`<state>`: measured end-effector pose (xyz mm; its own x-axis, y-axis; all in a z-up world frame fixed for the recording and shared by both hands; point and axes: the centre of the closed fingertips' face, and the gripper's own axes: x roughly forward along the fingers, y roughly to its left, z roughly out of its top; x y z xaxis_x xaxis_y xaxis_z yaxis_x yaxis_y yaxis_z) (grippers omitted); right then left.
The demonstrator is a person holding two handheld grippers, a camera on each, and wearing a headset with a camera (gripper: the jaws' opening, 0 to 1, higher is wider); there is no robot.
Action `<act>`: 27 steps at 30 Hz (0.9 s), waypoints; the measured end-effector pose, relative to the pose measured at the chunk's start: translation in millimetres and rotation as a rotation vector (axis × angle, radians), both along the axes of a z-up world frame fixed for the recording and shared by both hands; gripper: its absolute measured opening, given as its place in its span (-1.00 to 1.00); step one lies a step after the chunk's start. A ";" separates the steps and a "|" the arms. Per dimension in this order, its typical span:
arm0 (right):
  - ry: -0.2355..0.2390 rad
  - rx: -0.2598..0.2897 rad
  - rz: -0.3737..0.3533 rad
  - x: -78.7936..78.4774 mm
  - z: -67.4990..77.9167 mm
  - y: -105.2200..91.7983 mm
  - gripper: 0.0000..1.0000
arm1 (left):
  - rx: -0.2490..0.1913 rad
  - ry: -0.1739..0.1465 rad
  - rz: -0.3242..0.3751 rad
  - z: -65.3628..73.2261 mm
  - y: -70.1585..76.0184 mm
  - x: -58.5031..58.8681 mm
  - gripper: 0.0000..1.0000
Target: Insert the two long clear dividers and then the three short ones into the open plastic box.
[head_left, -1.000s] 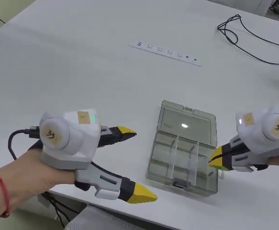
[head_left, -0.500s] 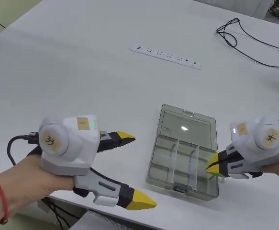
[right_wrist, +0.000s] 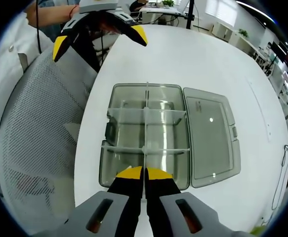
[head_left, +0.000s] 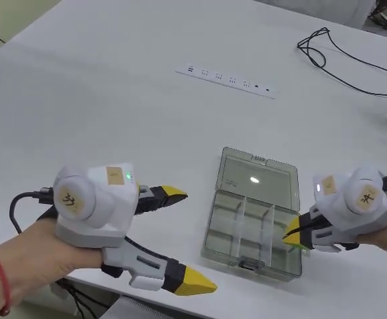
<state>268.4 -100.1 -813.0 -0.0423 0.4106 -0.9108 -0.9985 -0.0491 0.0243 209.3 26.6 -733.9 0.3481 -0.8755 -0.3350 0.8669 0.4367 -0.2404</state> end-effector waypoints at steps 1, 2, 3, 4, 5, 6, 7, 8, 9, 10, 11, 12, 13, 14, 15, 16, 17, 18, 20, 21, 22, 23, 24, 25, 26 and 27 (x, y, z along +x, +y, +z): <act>0.000 -0.004 0.000 -0.1 -1.6 0.2 -0.97 | 0.002 -0.001 -0.002 -0.2 -0.1 -0.3 0.84; -0.003 -0.010 0.005 0.2 -2.6 0.0 -0.97 | 0.001 0.000 -0.002 0.0 -0.3 -0.4 0.85; -0.004 -0.013 0.009 0.2 -2.5 0.1 -0.97 | 0.000 0.001 -0.001 0.1 -0.2 -0.4 0.85; -0.003 -0.014 0.010 0.0 -2.3 -0.1 -0.97 | 0.001 -0.001 -0.001 0.3 0.0 -0.4 0.84; -0.003 -0.013 0.011 0.0 -2.3 -0.2 -0.97 | 0.001 -0.001 -0.001 0.4 0.1 -0.3 0.84; -0.004 -0.012 0.010 0.0 -2.4 -0.2 -0.97 | 0.002 -0.002 -0.001 0.5 0.2 -0.2 0.85; -0.003 -0.011 0.007 -0.1 -2.4 -0.2 -0.97 | 0.003 -0.003 -0.001 0.5 0.4 0.1 0.85; -0.003 -0.011 0.009 -0.2 -2.7 -0.4 -0.97 | 0.003 -0.003 0.000 0.5 0.5 0.6 0.85; -0.003 -0.011 0.006 -0.3 -2.7 -0.4 -0.97 | 0.002 -0.002 0.001 0.7 0.4 0.9 0.85; -0.003 -0.010 0.004 -0.4 -2.8 -0.4 -0.97 | 0.000 -0.004 0.001 1.3 0.1 1.3 0.85; -0.005 -0.010 0.005 -0.4 -2.7 -0.2 -0.96 | 0.001 -0.004 -0.001 1.4 -0.1 1.3 0.84; -0.007 -0.010 0.006 -0.5 -2.6 0.0 -0.96 | 0.002 -0.005 -0.002 1.5 -0.3 1.3 0.85; -0.007 -0.010 0.006 -0.6 -2.5 0.0 -0.96 | 0.003 -0.005 -0.003 1.4 -0.4 1.3 0.85; -0.010 -0.006 0.014 -0.5 -2.4 0.0 -0.96 | 0.004 -0.007 -0.004 1.6 -0.6 1.3 0.85; -0.005 -0.001 0.000 -0.3 -2.5 0.1 -0.96 | 0.007 -0.008 -0.005 1.9 -0.5 1.5 0.84; -0.001 0.001 -0.014 -0.3 -2.5 -0.1 -0.95 | 0.008 -0.009 -0.004 2.1 -0.2 2.0 0.85; 0.000 0.005 -0.022 -0.1 -2.5 0.1 -0.95 | 0.008 -0.010 -0.003 2.8 0.2 2.4 0.85; 0.002 0.008 -0.030 -0.1 -2.4 0.0 -0.95 | 0.007 -0.011 -0.002 3.3 0.5 2.7 0.85; 0.005 0.009 -0.045 -0.1 -2.1 -1.0 -0.92 | 0.010 -0.012 0.000 3.6 1.2 3.4 0.86; 0.004 0.011 -0.045 -0.2 -1.5 -1.3 -0.90 | 0.012 -0.012 -0.001 3.4 1.5 3.3 0.86; 0.005 0.017 -0.051 -0.2 0.1 -1.8 -0.88 | 0.013 -0.011 -0.001 3.5 1.7 3.2 0.86; 0.006 0.024 -0.059 0.2 1.4 -1.9 -0.86 | 0.014 -0.012 -0.001 3.8 1.7 3.2 0.86; 0.003 0.028 -0.064 0.8 2.7 -2.0 -0.84 | 0.015 -0.013 -0.001 4.0 1.8 3.1 0.86; 0.001 0.032 -0.064 0.8 4.4 -2.0 -0.84 | 0.015 -0.013 -0.001 4.1 1.9 3.0 0.86; 0.002 0.040 -0.067 0.4 7.1 -1.6 -0.84 | 0.014 -0.012 0.000 4.2 1.9 3.0 0.87; 0.000 0.050 -0.075 0.8 9.8 -1.0 -0.82 | 0.016 -0.012 0.000 3.9 2.0 2.9 0.87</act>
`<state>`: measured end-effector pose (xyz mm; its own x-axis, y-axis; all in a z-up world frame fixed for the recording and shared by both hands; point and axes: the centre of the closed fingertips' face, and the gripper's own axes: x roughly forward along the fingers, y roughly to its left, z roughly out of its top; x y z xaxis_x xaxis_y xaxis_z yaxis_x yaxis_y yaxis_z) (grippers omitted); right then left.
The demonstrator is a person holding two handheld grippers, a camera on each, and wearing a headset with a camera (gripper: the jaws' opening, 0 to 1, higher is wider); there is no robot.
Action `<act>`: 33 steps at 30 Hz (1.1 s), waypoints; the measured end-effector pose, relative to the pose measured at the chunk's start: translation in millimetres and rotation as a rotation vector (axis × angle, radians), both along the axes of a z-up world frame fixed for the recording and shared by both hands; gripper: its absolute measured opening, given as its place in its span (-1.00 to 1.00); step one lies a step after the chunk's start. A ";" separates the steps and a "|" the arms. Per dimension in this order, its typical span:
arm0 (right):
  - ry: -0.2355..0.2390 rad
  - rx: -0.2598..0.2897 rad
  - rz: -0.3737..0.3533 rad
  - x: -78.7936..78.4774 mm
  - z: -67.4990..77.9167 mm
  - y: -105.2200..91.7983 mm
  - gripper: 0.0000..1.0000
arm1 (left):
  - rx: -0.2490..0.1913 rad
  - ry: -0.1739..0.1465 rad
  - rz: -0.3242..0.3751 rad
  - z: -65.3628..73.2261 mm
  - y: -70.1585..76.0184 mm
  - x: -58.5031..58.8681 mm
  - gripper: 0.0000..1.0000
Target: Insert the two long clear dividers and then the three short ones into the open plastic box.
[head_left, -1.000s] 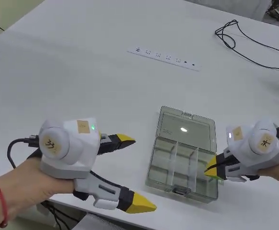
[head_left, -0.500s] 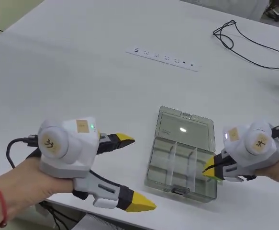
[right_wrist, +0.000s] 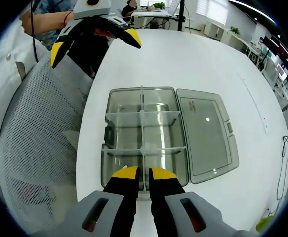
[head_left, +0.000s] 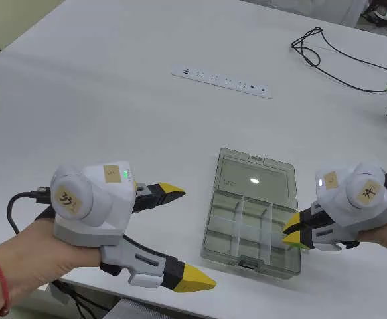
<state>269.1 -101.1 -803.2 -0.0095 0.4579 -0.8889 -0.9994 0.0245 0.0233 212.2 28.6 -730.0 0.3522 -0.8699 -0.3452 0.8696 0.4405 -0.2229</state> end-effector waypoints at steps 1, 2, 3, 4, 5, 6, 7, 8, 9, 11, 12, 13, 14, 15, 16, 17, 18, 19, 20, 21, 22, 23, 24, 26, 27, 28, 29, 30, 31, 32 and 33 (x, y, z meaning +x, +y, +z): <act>0.000 0.005 -0.006 0.1 1.6 0.0 -0.79 | 0.002 0.000 -0.001 0.0 -0.1 -0.3 0.88; -0.001 0.009 -0.010 -0.1 3.4 -0.1 -0.78 | 0.002 0.000 -0.001 0.1 -0.2 -0.4 0.89; -0.007 0.017 -0.014 -0.1 6.4 -0.2 -0.76 | 0.001 -0.001 0.000 0.4 -0.3 -0.3 0.89; -0.009 0.027 -0.021 0.0 8.4 0.2 -0.74 | 0.002 -0.002 0.000 0.5 -0.2 -0.1 0.90; -0.006 0.036 -0.034 -0.1 10.3 0.3 -0.71 | 0.002 -0.001 0.001 0.7 -0.2 0.0 0.91; -0.010 0.043 -0.045 0.1 12.7 -0.5 -0.69 | 0.004 -0.003 0.001 1.0 0.0 0.3 0.93; -0.016 0.049 -0.045 -0.2 14.6 -1.1 -0.68 | 0.006 -0.007 0.002 1.0 0.2 0.9 0.95; -0.021 0.056 -0.055 -0.5 18.1 -2.0 -0.67 | 0.008 -0.009 0.003 1.2 0.5 1.4 0.97; -0.026 0.065 -0.066 -0.3 20.7 -2.4 -0.65 | 0.008 -0.009 0.003 2.0 0.6 1.5 0.97; -0.036 0.085 -0.090 0.4 26.6 -4.8 -0.61 | 0.007 -0.014 0.004 3.5 0.9 2.4 0.99; -0.046 0.096 -0.109 0.8 30.5 -6.6 -0.58 | 0.006 -0.015 0.005 4.1 1.1 3.1 1.00; -0.053 0.106 -0.122 1.2 33.3 -7.9 -0.55 | 0.007 -0.015 0.006 4.4 1.4 3.6 1.00; -0.057 0.121 -0.145 1.0 37.0 -10.1 -0.51 | 0.009 -0.018 0.007 4.8 1.9 4.2 1.00; -0.063 0.130 -0.157 0.8 39.4 -12.2 -0.50 | 0.010 -0.019 0.006 5.8 1.8 4.0 1.00; -0.070 0.136 -0.167 0.4 41.7 -15.0 -0.48 | 0.012 -0.021 0.006 6.3 1.9 4.0 1.00; -0.081 0.149 -0.191 0.5 45.4 -18.7 -0.44 | 0.015 -0.021 0.006 5.9 2.4 4.2 1.00; -0.086 0.160 -0.214 -0.5 48.6 -19.6 -0.42 | 0.016 -0.022 0.006 6.0 2.7 4.2 1.00; -0.092 0.171 -0.231 -1.2 51.6 -21.6 -0.39 | 0.016 -0.023 0.005 6.1 2.9 4.3 1.00; -0.098 0.182 -0.249 -1.8 54.6 -23.6 -0.36 | 0.019 -0.025 0.005 6.1 3.4 4.5 1.00; -0.108 0.198 -0.277 -2.6 59.3 -27.3 -0.34 | 0.020 -0.026 0.005 6.2 3.8 4.6 1.00; -0.119 0.211 -0.301 -3.8 63.3 -31.0 -0.31 | 0.022 -0.026 0.006 6.4 4.5 5.1 1.00; -0.124 0.218 -0.316 -4.9 65.5 -33.9 -0.27 | 0.022 -0.026 0.008 6.6 5.0 5.6 1.00; -0.130 0.232 -0.334 -5.8 68.3 -36.1 -0.23 | 0.024 -0.027 0.009 6.8 5.4 5.9 1.00; -0.140 0.248 -0.365 -9.7 73.0 -42.8 -0.16 | 0.030 -0.033 0.009 6.9 6.7 6.9 1.00; -0.139 0.256 -0.383 -12.5 74.5 -46.2 -0.13 | 0.033 -0.035 0.007 7.3 6.9 7.1 1.00; -0.138 0.262 -0.396 -14.2 75.2 -48.4 -0.10 | 0.033 -0.037 0.006 7.8 7.0 7.4 1.00; -0.143 0.268 -0.415 -16.4 75.9 -52.1 -0.07 | 0.036 -0.036 0.006 7.4 7.3 8.0 1.00; -0.146 0.277 -0.427 -17.4 76.4 -54.0 -0.05 | 0.039 -0.036 0.005 6.9 7.6 8.5 1.00; -0.145 0.286 -0.442 -19.0 76.8 -55.6 -0.01 | 0.040 -0.036 0.005 6.4 7.8 9.1 1.00; -0.143 0.298 -0.458 -21.3 77.1 -57.7 0.02 | 0.041 -0.037 0.005 6.1 8.0 9.8 1.00; -0.146 0.304 -0.464 -22.6 77.3 -59.0 0.05 | 0.042 -0.038 0.004 6.1 7.8 9.9 1.00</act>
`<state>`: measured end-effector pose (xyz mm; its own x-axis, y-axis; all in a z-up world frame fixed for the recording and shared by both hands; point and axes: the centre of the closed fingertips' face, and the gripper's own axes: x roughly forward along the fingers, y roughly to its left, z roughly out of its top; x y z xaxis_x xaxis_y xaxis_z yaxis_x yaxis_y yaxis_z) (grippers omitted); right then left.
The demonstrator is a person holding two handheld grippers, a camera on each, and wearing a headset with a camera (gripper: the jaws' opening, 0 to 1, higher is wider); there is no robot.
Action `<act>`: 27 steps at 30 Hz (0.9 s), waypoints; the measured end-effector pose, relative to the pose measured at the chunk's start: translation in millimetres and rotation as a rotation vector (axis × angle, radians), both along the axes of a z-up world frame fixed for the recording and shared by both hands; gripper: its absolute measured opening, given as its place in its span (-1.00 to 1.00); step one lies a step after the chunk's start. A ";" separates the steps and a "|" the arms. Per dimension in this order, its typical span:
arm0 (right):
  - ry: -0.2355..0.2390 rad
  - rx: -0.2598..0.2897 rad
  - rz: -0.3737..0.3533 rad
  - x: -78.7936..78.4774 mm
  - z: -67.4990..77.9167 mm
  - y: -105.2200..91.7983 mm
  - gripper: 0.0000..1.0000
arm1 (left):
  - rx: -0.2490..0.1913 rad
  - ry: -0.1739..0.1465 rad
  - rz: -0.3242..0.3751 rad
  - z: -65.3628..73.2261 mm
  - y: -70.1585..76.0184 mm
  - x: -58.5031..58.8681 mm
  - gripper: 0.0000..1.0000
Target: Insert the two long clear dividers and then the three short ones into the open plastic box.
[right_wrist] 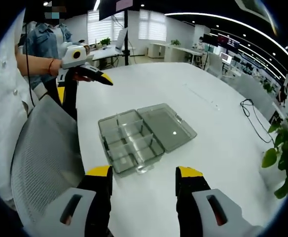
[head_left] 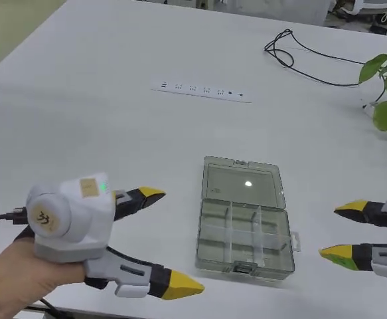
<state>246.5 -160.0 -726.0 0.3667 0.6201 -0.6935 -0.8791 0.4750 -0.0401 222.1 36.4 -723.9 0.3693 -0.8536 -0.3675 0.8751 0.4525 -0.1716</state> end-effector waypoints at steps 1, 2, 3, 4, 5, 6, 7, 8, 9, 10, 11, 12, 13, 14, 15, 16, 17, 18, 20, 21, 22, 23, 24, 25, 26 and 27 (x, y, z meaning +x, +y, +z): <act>-0.002 0.004 -0.011 -1.3 -0.4 -2.3 0.08 | 0.003 0.001 -0.004 -0.5 -0.2 -0.3 1.00; -0.003 0.011 -0.019 -2.4 -0.1 -3.3 0.11 | 0.004 0.000 -0.005 -0.8 -0.3 -0.2 1.00; -0.006 0.029 -0.034 -3.1 0.7 -4.0 0.14 | 0.006 0.001 -0.006 -1.6 -0.2 -0.1 1.00; -0.006 0.038 -0.041 -3.9 1.0 -4.4 0.17 | 0.008 0.004 -0.007 -2.3 0.0 -0.2 1.00; -0.006 0.039 -0.049 -4.3 0.2 -6.1 0.20 | 0.012 0.004 -0.010 -3.1 0.1 -0.5 1.00; -0.009 0.040 -0.056 -5.0 -0.6 -7.6 0.22 | 0.015 0.005 -0.011 -4.0 0.3 -0.6 1.00; -0.015 0.049 -0.066 -5.5 -1.4 -9.3 0.27 | 0.018 0.004 -0.012 -4.8 0.4 -0.6 1.00; -0.012 0.059 -0.080 -6.1 -1.9 -10.2 0.30 | 0.021 0.003 -0.015 -5.3 0.5 -0.8 1.00; -0.006 0.066 -0.089 -7.9 -3.9 -11.9 0.32 | 0.026 0.006 -0.015 -6.4 0.7 -1.0 1.00; -0.005 0.069 -0.091 -9.5 -5.2 -12.7 0.34 | 0.028 0.009 -0.015 -7.4 0.9 -1.0 1.00; -0.003 0.071 -0.095 -11.5 -7.7 -13.8 0.35 | 0.029 0.008 -0.016 -8.3 1.0 -0.9 1.00; 0.002 0.075 -0.100 -12.8 -9.2 -14.0 0.38 | 0.030 0.008 -0.016 -9.0 1.1 -0.7 1.00; 0.008 0.079 -0.105 -14.9 -11.9 -14.3 0.42 | 0.032 0.011 -0.016 -10.0 1.2 -0.8 1.00; 0.010 0.082 -0.105 -16.4 -13.4 -14.2 0.45 | 0.037 0.013 -0.017 -11.7 1.5 -0.9 1.00; 0.012 0.086 -0.106 -17.5 -14.9 -14.0 0.49 | 0.038 0.013 -0.018 -12.6 1.6 -1.0 1.00; 0.018 0.086 -0.109 -19.0 -17.4 -14.0 0.52 | 0.041 0.015 -0.018 -13.4 1.8 -1.4 1.00; 0.020 0.083 -0.110 -19.9 -18.9 -14.6 0.53 | 0.042 0.017 -0.020 -14.0 1.9 -2.0 1.00; 0.019 0.080 -0.113 -20.5 -20.2 -15.5 0.54 | 0.045 0.019 -0.022 -15.4 2.2 -2.7 1.00; 0.020 0.085 -0.125 -19.8 -19.9 -16.8 0.56 | 0.055 0.021 -0.026 -17.9 2.8 -4.1 1.00; 0.019 0.095 -0.131 -19.7 -18.7 -16.6 0.57 | 0.058 0.023 -0.029 -18.6 2.8 -5.2 1.00; 0.017 0.098 -0.134 -19.4 -17.9 -16.5 0.58 | 0.061 0.024 -0.031 -18.7 2.7 -6.3 1.00; 0.016 0.097 -0.134 -19.5 -17.6 -16.9 0.58 | 0.062 0.024 -0.030 -19.1 3.0 -6.4 1.00; 0.015 0.097 -0.134 -19.2 -17.2 -16.9 0.58 | 0.062 0.024 -0.028 -19.4 3.4 -6.2 1.00; 0.014 0.099 -0.135 -19.2 -16.8 -16.9 0.59 | 0.059 0.025 -0.025 -19.2 3.5 -6.1 1.00; 0.013 0.101 -0.135 -19.0 -16.4 -16.6 0.60 | 0.059 0.023 -0.025 -18.9 3.5 -6.1 1.00; 0.013 0.099 -0.134 -19.2 -16.3 -16.6 0.60 | 0.058 0.021 -0.024 -18.6 3.6 -5.9 1.00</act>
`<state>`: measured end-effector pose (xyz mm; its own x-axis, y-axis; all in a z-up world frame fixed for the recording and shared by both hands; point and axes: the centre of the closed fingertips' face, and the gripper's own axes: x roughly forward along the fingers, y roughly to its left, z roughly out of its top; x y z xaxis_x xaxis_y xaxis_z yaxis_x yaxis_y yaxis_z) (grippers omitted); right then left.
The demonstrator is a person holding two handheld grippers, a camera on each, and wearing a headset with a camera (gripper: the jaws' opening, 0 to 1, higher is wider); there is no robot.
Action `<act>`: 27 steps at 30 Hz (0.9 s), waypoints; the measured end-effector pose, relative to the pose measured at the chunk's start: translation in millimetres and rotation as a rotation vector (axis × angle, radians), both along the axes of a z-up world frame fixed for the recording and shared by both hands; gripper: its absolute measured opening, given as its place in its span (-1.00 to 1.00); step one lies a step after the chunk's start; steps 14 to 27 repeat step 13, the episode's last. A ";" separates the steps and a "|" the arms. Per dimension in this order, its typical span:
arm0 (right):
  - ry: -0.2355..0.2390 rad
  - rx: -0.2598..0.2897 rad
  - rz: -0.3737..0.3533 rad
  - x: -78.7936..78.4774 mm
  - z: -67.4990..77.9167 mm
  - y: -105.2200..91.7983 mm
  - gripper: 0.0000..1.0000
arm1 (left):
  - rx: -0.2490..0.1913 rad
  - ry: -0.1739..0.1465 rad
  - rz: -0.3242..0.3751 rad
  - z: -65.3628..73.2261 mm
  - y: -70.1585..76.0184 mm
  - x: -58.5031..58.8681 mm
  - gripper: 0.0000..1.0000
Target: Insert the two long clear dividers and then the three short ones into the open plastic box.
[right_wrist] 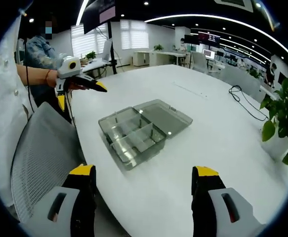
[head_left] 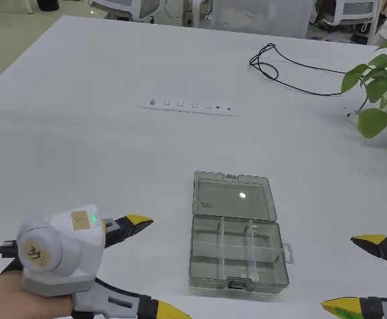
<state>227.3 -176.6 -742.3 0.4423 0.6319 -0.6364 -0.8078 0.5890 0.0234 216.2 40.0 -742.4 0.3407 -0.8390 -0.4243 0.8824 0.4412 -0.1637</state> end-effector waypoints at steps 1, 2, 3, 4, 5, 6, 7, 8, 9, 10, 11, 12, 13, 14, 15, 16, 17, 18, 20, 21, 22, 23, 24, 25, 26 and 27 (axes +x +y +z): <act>-0.001 -0.002 0.001 0.0 0.1 0.1 0.60 | -0.001 -0.001 0.002 0.3 0.0 0.3 1.00; 0.000 -0.001 0.001 0.1 0.0 0.0 0.60 | -0.003 -0.002 0.004 0.7 0.2 0.8 1.00; -0.001 -0.001 0.001 0.2 0.3 0.2 0.60 | -0.004 -0.003 0.005 0.9 0.4 1.0 1.00; -0.003 0.000 0.001 0.1 1.1 1.1 0.61 | -0.005 -0.005 0.007 1.3 0.6 1.2 1.00; -0.005 0.000 0.002 0.1 1.9 1.5 0.61 | -0.007 -0.006 0.007 1.7 0.7 0.9 1.00; -0.005 0.000 0.002 -0.1 2.6 2.0 0.61 | -0.009 -0.005 0.009 2.0 1.0 1.0 1.00; -0.006 -0.001 0.002 0.0 2.9 2.0 0.61 | -0.009 -0.005 0.010 1.9 1.3 1.1 1.00; -0.008 -0.003 0.002 -0.1 3.6 2.1 0.61 | -0.007 -0.006 0.009 1.7 1.9 0.8 1.00; -0.009 -0.003 0.003 0.0 4.2 2.1 0.61 | -0.009 -0.006 0.010 1.8 2.3 0.8 1.00; -0.011 -0.003 0.003 -0.2 5.3 2.6 0.62 | -0.011 -0.008 0.011 2.3 2.7 0.9 1.00; -0.012 -0.003 0.004 -0.1 6.0 2.8 0.62 | -0.011 -0.008 0.012 2.4 2.9 0.9 1.00; -0.013 -0.003 0.004 0.0 6.6 2.9 0.62 | -0.010 -0.009 0.013 2.4 3.2 1.0 1.00; -0.016 -0.004 0.004 0.3 7.3 2.9 0.62 | -0.012 -0.009 0.014 2.5 3.4 1.3 1.00; -0.016 -0.004 0.004 0.3 7.3 2.9 0.62 | -0.012 -0.009 0.014 2.5 3.4 1.3 1.00; -0.016 -0.004 0.004 0.3 7.3 2.9 0.62 | -0.012 -0.009 0.014 2.5 3.4 1.3 1.00; -0.016 -0.004 0.004 0.3 7.3 2.9 0.62 | -0.012 -0.009 0.014 2.5 3.4 1.3 1.00; -0.016 -0.004 0.004 0.3 7.3 2.9 0.62 | -0.012 -0.009 0.014 2.5 3.4 1.3 1.00; -0.016 -0.004 0.004 0.3 7.3 2.9 0.62 | -0.012 -0.009 0.014 2.5 3.4 1.3 1.00; -0.016 -0.004 0.004 0.3 7.3 2.9 0.62 | -0.012 -0.009 0.014 2.5 3.4 1.3 1.00; -0.016 -0.004 0.004 0.3 7.3 2.9 0.62 | -0.012 -0.009 0.014 2.5 3.4 1.3 1.00; -0.016 -0.004 0.004 0.3 7.3 2.9 0.62 | -0.012 -0.009 0.014 2.5 3.4 1.3 1.00; -0.016 -0.004 0.004 0.3 7.3 2.9 0.62 | -0.012 -0.009 0.014 2.5 3.4 1.3 1.00; -0.016 -0.004 0.004 0.3 7.3 2.9 0.62 | -0.012 -0.009 0.014 2.5 3.4 1.3 1.00; -0.016 -0.004 0.004 0.3 7.3 2.9 0.62 | -0.012 -0.009 0.014 2.5 3.4 1.3 1.00; -0.016 -0.004 0.004 0.3 7.3 2.9 0.62 | -0.012 -0.009 0.014 2.5 3.4 1.3 1.00; -0.016 -0.004 0.004 0.3 7.3 2.9 0.62 | -0.012 -0.009 0.014 2.5 3.4 1.3 1.00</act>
